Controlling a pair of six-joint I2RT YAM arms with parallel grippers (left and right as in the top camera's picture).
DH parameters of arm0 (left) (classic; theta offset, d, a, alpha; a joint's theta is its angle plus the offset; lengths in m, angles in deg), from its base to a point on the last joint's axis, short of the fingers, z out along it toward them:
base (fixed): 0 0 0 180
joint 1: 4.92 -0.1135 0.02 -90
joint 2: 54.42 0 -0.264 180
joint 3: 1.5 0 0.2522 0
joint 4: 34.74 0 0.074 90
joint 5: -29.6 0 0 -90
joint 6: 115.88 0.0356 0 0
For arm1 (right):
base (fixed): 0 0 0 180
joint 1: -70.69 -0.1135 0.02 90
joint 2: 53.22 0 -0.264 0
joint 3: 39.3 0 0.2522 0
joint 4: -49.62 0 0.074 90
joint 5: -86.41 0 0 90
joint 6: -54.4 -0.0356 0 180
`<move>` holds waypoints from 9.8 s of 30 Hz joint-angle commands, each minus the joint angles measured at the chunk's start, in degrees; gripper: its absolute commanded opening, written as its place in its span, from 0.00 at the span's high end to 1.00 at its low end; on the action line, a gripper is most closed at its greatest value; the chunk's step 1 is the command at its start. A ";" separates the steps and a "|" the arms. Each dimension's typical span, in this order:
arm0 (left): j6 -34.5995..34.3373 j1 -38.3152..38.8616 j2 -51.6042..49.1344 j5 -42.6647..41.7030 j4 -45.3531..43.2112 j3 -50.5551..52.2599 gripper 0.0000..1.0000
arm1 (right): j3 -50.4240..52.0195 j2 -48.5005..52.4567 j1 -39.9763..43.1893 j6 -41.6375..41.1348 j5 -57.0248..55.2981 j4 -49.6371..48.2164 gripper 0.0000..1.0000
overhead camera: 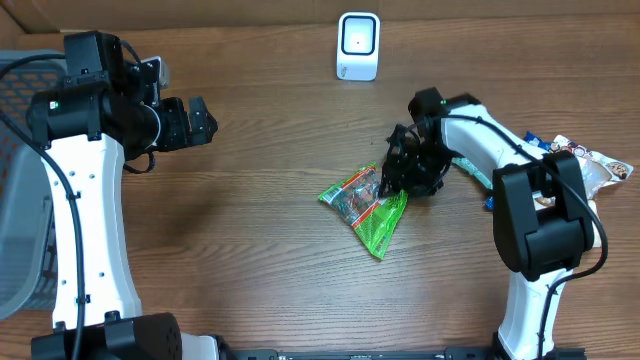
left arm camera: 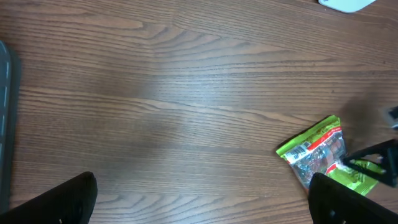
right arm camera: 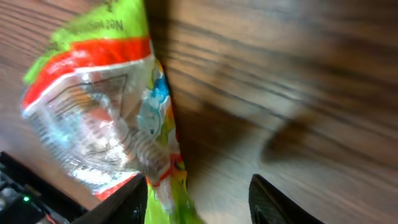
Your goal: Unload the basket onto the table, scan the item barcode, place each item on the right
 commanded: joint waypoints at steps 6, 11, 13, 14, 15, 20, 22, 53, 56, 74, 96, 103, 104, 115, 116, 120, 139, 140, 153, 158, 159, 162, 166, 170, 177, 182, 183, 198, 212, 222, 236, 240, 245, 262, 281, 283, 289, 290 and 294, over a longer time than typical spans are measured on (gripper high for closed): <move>1.29 0.13 0.20 -0.66 0.00 0.31 0.01 | -12.35 -3.96 -0.79 1.62 -0.26 5.44 0.57; 1.29 0.11 0.20 -0.66 0.00 0.31 0.00 | -11.04 -4.04 -3.85 1.60 0.72 6.23 0.90; 1.29 0.11 0.20 -0.66 0.00 0.31 0.00 | -9.81 -3.89 -5.55 1.62 0.68 5.57 0.96; 1.29 0.11 0.20 -0.66 0.00 0.31 0.00 | -9.18 -3.85 -6.43 1.62 0.66 4.98 0.96; 1.29 0.11 0.22 -0.66 0.00 0.31 0.00 | -8.37 -3.76 -7.39 1.62 0.66 4.04 0.96; 1.29 0.11 0.20 -0.66 0.00 0.31 0.00 | -2.67 -3.69 -10.69 1.57 0.35 -2.05 0.96; 1.29 0.13 0.20 -0.66 0.00 0.31 0.00 | 0.48 -3.67 -10.80 -0.24 -2.43 -4.72 0.96; 1.29 0.11 0.22 -0.66 0.00 0.31 0.01 | -0.61 -18.08 -2.23 -3.56 -9.60 -3.98 0.00; 1.29 0.11 0.20 -0.66 0.00 0.31 0.00 | 3.89 -17.66 -1.90 -3.50 -9.57 -8.31 0.00; 1.29 0.11 0.20 -0.66 0.00 0.31 0.00 | 16.04 -14.21 -1.81 18.82 3.69 -27.21 0.00; 1.29 0.13 0.20 -0.66 0.00 0.31 0.01 | 16.06 -5.60 -4.31 21.35 16.13 -25.59 0.23; 1.29 0.11 0.20 -0.66 0.00 0.31 0.00 | 16.44 -5.57 -6.21 20.90 16.09 -26.10 0.53; 1.29 0.13 0.20 -0.66 0.00 0.31 0.00 | 16.79 -5.57 -6.19 20.61 16.09 -26.82 0.55; 1.29 0.11 0.20 -0.66 0.00 0.31 0.00 | 19.96 -2.78 -6.19 15.08 14.14 -36.46 0.51; 1.29 0.11 0.20 -0.66 0.00 0.31 0.00 | 19.96 -2.32 -6.19 15.08 14.14 -37.03 0.57; 1.29 0.13 0.20 -0.66 0.00 0.31 0.00 | 19.96 -0.68 -6.19 14.95 14.16 -37.79 0.75; 1.29 0.11 0.20 -0.66 0.00 0.31 0.00 | 10.91 -9.22 6.71 10.82 37.81 -24.00 0.96; 1.29 0.11 0.20 -0.66 0.00 0.31 0.00 | 10.91 -10.62 7.02 10.82 38.03 -24.00 0.96; 1.29 0.11 0.20 -0.66 0.00 0.31 0.00 | 10.91 -19.34 7.02 21.40 51.76 -24.48 0.96; 1.29 0.11 0.20 -0.66 0.00 0.31 0.00 | 10.91 -19.56 6.99 26.38 55.76 -24.68 0.96; 1.29 0.13 0.20 -0.66 0.00 0.31 0.00 | 10.91 -19.69 7.02 26.36 55.76 -24.98 0.96; 1.29 0.13 0.20 -0.66 0.00 0.31 0.00 | 10.91 -20.41 7.02 26.29 55.49 -25.77 0.96; 1.29 0.11 0.20 -0.66 0.00 0.31 0.00 | 10.91 -21.92 7.02 25.64 52.52 -25.68 0.96; 1.29 0.13 0.20 -0.66 0.00 0.31 0.00 | 10.91 -23.28 6.99 24.74 49.27 -25.53 0.96; 1.29 0.11 0.20 -0.66 0.00 0.31 0.00 | 10.91 -24.76 6.93 15.39 33.81 -27.23 0.96; 1.29 0.13 0.20 -0.66 0.00 0.31 0.00 | 10.91 -25.09 4.79 1.38 4.17 -29.59 0.96; 1.29 0.11 0.20 -0.66 0.00 0.31 0.00 | 10.91 -25.09 3.80 0.57 -1.97 -29.66 0.96; 1.29 0.11 0.20 -0.66 0.00 0.31 0.01 | 10.91 -24.90 -9.18 8.28 -50.40 -41.00 0.96; 1.29 0.11 0.20 -0.66 0.00 0.31 0.01 | 10.93 -23.58 -10.05 20.92 -46.29 -50.77 0.96; 1.29 0.11 0.20 -0.66 0.00 0.31 0.01 | 10.93 -23.39 -10.12 23.19 -48.43 -48.37 0.96; 1.29 0.11 0.20 -0.66 0.00 0.31 0.00 | 10.93 -23.02 -10.14 42.66 -50.12 -62.79 0.96; 1.29 0.11 0.20 -0.66 0.00 0.31 0.00 | 10.93 -20.31 -10.14 56.08 -56.50 -76.41 0.96; 1.29 0.13 0.20 -0.66 0.00 0.31 0.00 | 10.91 -14.43 -10.14 71.25 -59.60 -86.38 0.96; 1.29 0.11 0.20 -0.66 0.00 0.31 0.00 | 9.70 1.51 -9.66 87.17 -59.10 -110.99 0.96; 1.29 0.11 0.20 -0.66 0.00 0.31 0.00 | -1.07 9.88 -9.51 91.65 -53.31 -109.79 0.96; 1.29 0.11 0.20 -0.66 0.00 0.31 0.00 | -1.05 10.38 -9.51 91.69 -53.35 -108.45 0.96; 1.29 0.13 0.20 -0.66 0.00 0.31 0.00 | -1.05 10.38 -9.46 91.78 -54.34 -104.83 0.96; 1.29 0.11 0.20 -0.66 0.00 0.31 0.00 | -1.05 10.38 -9.40 92.13 -54.38 -104.83 0.96; 1.29 0.11 0.20 -0.66 0.00 0.31 0.00 | -1.05 10.38 -9.11 95.49 -54.42 -103.41 0.96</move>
